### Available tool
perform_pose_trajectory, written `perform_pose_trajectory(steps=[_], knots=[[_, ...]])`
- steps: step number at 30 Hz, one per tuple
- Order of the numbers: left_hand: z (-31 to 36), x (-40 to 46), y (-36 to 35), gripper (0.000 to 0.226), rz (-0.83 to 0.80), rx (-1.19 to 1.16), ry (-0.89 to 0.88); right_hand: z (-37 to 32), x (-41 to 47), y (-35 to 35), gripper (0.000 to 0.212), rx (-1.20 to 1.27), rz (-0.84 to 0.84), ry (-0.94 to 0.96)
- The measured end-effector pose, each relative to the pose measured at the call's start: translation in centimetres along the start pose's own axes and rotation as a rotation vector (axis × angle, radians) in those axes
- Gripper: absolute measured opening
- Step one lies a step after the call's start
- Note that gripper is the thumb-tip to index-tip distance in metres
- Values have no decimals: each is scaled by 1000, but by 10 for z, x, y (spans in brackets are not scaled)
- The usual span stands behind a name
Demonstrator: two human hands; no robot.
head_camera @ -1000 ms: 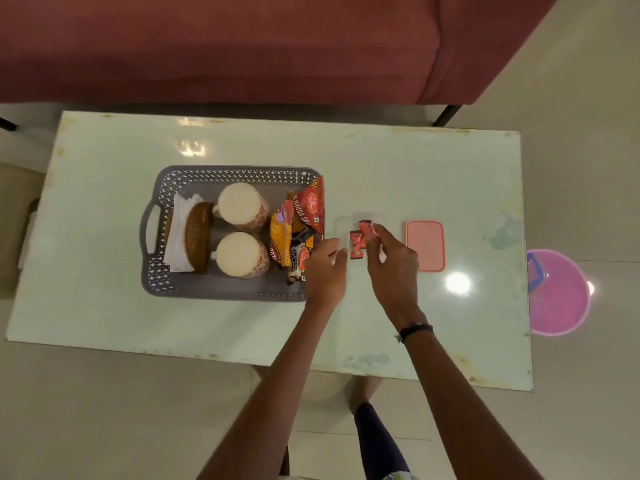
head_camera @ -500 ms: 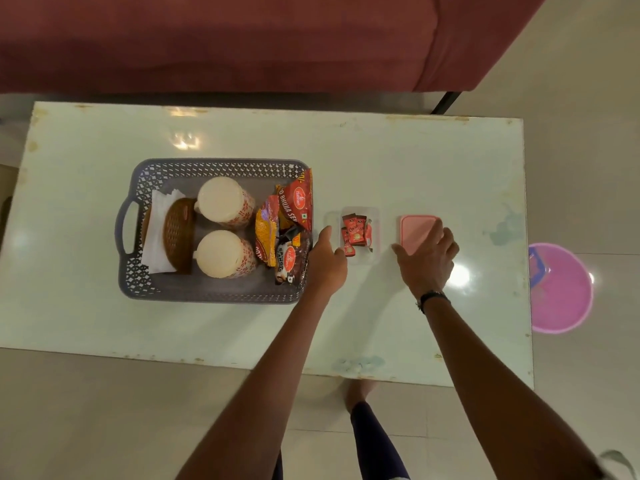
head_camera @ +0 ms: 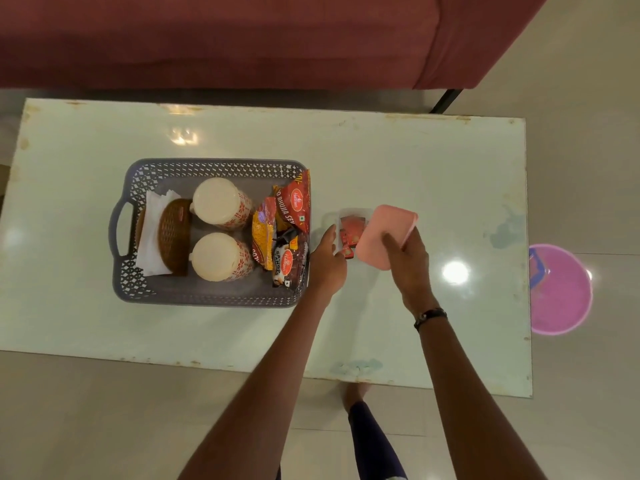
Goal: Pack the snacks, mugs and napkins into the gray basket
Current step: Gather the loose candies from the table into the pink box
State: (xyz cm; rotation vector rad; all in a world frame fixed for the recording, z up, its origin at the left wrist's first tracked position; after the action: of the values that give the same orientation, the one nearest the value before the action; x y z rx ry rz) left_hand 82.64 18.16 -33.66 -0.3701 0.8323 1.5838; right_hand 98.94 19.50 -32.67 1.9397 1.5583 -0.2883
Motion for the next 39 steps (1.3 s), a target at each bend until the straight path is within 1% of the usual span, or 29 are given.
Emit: perform_pose_trajectory(steps=[3,5,7,10,14,17,19,21,23,26,28,31,35,37,39], knots=[[8,1,-2,52,-21,-48,-33,-1,5,-4,59,-53,45,32],[12,3,-5,48,-25,-56,-62,-8,7,-9,58,-173,88,143],[12,4,-4,43,6,-18,-75,-10,6,-17,54,-221,119,195],[10,4,-2,38,57,-36,-73,-1,2,-28,54,-192,141,139],[13,2,-1,38,103,-1,-111,6,-8,-42,53,-67,189,64],[13,0,2,38,138,-20,-113,8,-11,-42,47,-35,209,37],[11,0,7,34,199,-22,-92,9,-12,-35,38,8,232,25],[8,1,11,28,266,7,-70,16,-13,-28,34,106,239,-32],[4,1,14,23,322,20,-28,24,-12,-24,32,192,207,-120],[-3,0,16,18,373,-26,68,35,-7,-19,19,384,152,-270],[-7,1,15,17,383,-39,120,38,-3,-14,18,456,132,-338],[-6,2,13,15,394,-29,146,38,3,-11,26,401,139,-366],[-2,-3,14,14,418,7,140,35,-1,-10,28,360,160,-374],[8,-6,16,14,414,81,79,33,1,-10,31,325,125,-376],[21,-10,14,20,391,204,-27,31,5,-11,34,285,76,-376]])
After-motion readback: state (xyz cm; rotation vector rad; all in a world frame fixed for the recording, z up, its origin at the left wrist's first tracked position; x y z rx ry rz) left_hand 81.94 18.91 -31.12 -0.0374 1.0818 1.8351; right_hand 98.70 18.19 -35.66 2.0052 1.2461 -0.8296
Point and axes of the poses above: each hand's wrist, its own x-axis towards the middle knuckle, its own y-axis out of the back of the hand, z = x × y, the point moved 9 cm from there along x, towards the middle knuckle, and after that the axes turned 4 degrees about z, right-handed, at the moved point
